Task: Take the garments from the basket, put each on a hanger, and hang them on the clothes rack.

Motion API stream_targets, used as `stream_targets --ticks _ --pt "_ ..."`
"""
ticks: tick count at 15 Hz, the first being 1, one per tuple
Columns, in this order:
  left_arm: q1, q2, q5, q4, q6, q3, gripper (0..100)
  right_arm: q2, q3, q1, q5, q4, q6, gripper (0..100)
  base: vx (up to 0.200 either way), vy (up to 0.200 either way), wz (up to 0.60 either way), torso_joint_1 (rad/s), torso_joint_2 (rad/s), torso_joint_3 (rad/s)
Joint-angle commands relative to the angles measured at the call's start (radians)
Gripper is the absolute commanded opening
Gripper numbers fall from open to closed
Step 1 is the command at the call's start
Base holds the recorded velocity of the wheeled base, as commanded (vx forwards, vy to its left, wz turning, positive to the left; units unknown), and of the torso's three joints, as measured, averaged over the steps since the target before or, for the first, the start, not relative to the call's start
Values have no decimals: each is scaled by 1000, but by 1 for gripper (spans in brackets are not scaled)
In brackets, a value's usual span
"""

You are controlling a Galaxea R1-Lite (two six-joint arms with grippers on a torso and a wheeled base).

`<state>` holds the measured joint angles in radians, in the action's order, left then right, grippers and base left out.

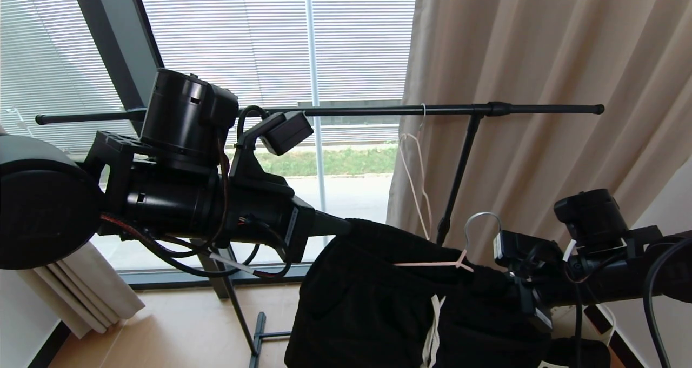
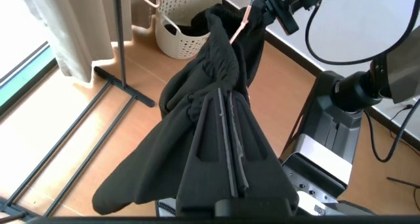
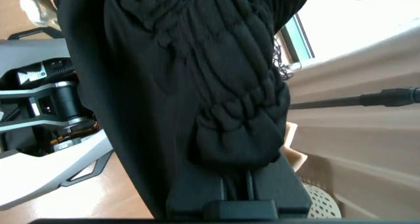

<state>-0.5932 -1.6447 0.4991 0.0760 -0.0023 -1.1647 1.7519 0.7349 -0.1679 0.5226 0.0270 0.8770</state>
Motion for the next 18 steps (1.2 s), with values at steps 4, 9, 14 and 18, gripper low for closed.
stream_targets --ticks 4,9,14,18 --pt "38 2 -1 1 2 33 0 -11 0 25 -21 16 2 0 0 0 0 0 0 0" --pt "-123 -95 -129 -7 2 8 0 -15 0 19 -27 19 -13 0 0 0 0 0 0 0" --pt "-171 -122 -179 -7 2 3 0 -20 21 -16 -24 22 -170 0 0 0 0 0 0 0" --pt "-198 -158 -243 -12 2 -15 0 -43 24 -81 -16 79 -319 0 0 0 0 0 0 0"
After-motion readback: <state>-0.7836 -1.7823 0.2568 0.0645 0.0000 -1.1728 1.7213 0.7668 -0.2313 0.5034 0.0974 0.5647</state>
